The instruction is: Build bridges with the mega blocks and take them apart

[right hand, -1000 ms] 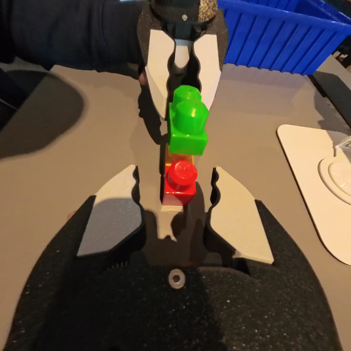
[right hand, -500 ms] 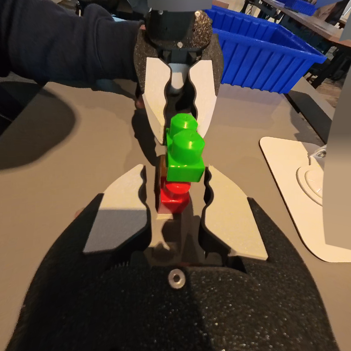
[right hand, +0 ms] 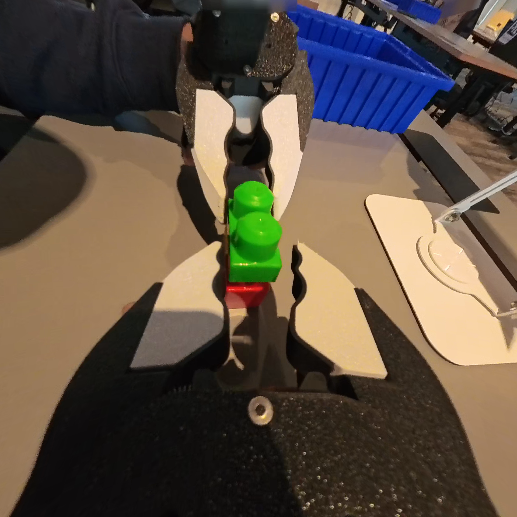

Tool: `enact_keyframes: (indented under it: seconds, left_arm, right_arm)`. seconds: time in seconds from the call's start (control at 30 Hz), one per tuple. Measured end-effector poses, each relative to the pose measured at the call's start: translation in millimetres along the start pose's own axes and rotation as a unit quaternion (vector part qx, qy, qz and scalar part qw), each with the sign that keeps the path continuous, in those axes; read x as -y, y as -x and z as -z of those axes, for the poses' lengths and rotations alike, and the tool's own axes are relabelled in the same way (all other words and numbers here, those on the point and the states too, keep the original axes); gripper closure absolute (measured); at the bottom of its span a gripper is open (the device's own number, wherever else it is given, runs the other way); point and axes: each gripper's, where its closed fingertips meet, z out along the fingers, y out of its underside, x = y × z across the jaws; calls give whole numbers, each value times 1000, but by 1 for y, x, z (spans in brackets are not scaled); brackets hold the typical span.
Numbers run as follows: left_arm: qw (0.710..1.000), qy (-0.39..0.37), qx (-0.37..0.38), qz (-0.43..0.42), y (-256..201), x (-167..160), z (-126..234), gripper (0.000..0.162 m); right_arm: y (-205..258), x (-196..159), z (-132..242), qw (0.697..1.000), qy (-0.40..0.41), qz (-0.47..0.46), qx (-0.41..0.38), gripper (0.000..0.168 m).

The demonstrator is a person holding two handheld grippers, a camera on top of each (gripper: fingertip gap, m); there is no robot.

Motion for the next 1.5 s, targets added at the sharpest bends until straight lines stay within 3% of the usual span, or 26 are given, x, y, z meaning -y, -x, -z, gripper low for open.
enact_keyframes:
  seconds: [0.27,0.47,0.7,1.17,1.5]
  left_arm:
    - [1000,-16,-4,25,0,0,-1,128]
    - [1000,-8,0,22,0,0,-1,127]
    - [1000,-9,-1,22,-1,1,-1,128]
    - [997,-51,-12,54,-1,3,-2,127]
    - [999,-21,0,32,-2,-3,-5,127]
  right_arm:
    - [2,-8,-2,1000,3,-14,16,130]
    - [5,1,3,999,-21,-5,26,121]
    - [2,4,7,998,-43,-25,30,136]
    - [2,-2,6,995,-37,-68,58,136]
    - [4,-7,4,993,-10,-84,77,135]
